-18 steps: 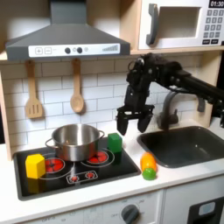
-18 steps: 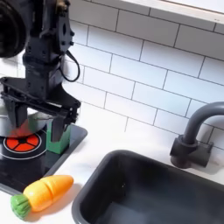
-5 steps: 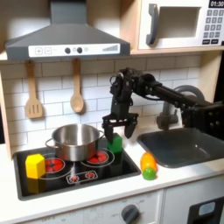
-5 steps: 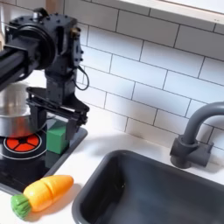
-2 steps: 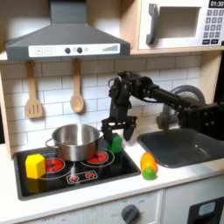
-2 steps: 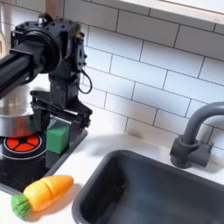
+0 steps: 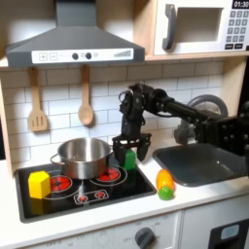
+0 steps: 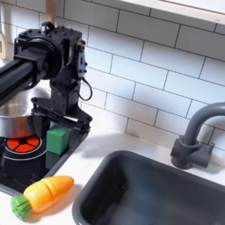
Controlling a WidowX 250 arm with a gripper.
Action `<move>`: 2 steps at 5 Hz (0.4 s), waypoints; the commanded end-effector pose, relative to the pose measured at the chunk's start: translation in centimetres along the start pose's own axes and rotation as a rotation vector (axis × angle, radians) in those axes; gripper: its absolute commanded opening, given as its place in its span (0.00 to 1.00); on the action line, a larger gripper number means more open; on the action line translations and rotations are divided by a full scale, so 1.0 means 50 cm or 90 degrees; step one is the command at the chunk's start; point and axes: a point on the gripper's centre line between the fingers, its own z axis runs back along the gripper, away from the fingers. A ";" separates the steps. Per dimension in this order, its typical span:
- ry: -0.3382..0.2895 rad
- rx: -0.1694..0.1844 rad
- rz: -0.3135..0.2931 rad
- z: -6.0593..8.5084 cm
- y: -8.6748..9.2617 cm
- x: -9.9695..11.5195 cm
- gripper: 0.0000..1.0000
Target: Reach green block
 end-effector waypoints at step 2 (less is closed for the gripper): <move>0.028 -0.002 -0.008 -0.030 -0.002 0.005 1.00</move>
